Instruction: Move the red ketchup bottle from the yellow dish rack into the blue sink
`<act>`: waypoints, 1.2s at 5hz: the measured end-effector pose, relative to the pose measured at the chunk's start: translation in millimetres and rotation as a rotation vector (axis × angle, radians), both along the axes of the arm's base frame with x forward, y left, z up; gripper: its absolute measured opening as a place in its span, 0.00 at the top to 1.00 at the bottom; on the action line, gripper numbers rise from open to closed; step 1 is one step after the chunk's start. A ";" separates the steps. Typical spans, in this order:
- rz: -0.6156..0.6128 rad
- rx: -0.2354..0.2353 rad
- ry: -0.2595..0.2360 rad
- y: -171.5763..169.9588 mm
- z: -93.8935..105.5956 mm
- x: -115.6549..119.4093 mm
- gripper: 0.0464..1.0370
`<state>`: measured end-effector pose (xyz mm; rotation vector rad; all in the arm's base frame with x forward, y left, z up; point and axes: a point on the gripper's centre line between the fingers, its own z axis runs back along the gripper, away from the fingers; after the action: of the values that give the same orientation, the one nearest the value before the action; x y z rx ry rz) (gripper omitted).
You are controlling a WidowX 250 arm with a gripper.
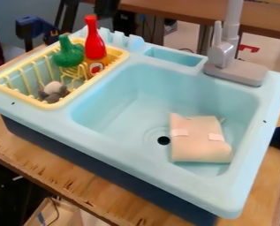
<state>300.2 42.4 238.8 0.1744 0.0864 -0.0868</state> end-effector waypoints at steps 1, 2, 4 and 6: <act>-0.010 -0.007 0.039 14.9 -13.3 9.7 0.04; -0.033 -0.007 0.015 24.0 -15.6 19.4 0.04; -0.067 -0.053 0.062 31.3 -38.1 39.9 0.04; -0.057 -0.098 0.086 26.2 -54.8 48.7 0.09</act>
<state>348.9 68.6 184.0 0.0751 0.1624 -0.1551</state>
